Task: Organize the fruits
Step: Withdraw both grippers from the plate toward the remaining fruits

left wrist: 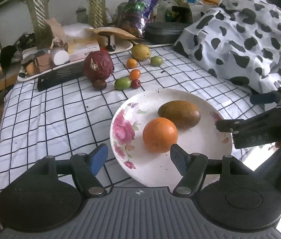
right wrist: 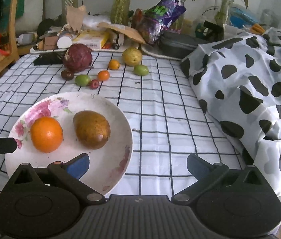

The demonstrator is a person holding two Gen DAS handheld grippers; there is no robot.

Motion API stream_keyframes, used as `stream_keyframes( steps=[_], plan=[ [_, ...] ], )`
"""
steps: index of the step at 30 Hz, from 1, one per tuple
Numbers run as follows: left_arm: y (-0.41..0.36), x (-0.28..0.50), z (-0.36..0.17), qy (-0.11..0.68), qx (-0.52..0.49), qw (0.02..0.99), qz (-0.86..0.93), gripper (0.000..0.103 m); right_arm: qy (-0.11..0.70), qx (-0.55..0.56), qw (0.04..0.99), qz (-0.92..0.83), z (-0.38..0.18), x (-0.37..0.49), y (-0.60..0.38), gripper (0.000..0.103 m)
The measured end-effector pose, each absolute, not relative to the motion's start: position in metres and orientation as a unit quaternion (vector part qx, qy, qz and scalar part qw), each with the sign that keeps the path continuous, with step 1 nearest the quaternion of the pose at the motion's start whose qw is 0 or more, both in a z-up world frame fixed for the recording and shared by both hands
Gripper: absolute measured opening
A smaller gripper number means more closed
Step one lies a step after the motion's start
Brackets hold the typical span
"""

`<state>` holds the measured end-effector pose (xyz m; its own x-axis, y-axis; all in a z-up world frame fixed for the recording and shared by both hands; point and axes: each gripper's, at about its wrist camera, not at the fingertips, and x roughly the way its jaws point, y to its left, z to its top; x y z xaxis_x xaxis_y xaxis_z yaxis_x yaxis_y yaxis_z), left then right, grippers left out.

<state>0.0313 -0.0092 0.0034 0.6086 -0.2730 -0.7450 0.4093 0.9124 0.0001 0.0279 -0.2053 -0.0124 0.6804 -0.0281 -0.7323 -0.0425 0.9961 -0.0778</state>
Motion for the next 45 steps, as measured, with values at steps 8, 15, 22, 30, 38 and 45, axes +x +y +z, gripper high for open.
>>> stream_keyframes(
  steps=[8,15,22,30,38,45],
  plan=[
    [-0.012,0.040,0.010,0.368,0.096,0.906,-0.183,0.068,0.384,-0.047,0.922,-0.003,-0.011,0.041,-0.207,0.103],
    [-0.007,0.062,0.003,0.375,0.092,0.902,-0.191,0.068,0.377,-0.058,0.924,0.004,-0.009,0.058,-0.204,0.103],
    [0.000,0.083,0.001,0.373,0.093,0.901,-0.200,0.068,0.372,-0.065,0.926,0.012,-0.009,0.079,-0.202,0.103],
    [0.007,0.110,0.001,0.376,0.082,0.899,-0.208,0.067,0.377,-0.077,0.923,0.015,-0.015,0.103,-0.202,0.103],
    [0.009,0.136,-0.002,0.380,0.096,0.895,-0.211,0.067,0.380,-0.084,0.921,0.020,-0.018,0.128,-0.202,0.103],
    [0.009,0.159,-0.006,0.384,0.105,0.890,-0.221,0.067,0.385,-0.096,0.918,0.021,-0.022,0.152,-0.201,0.103]
  ],
)
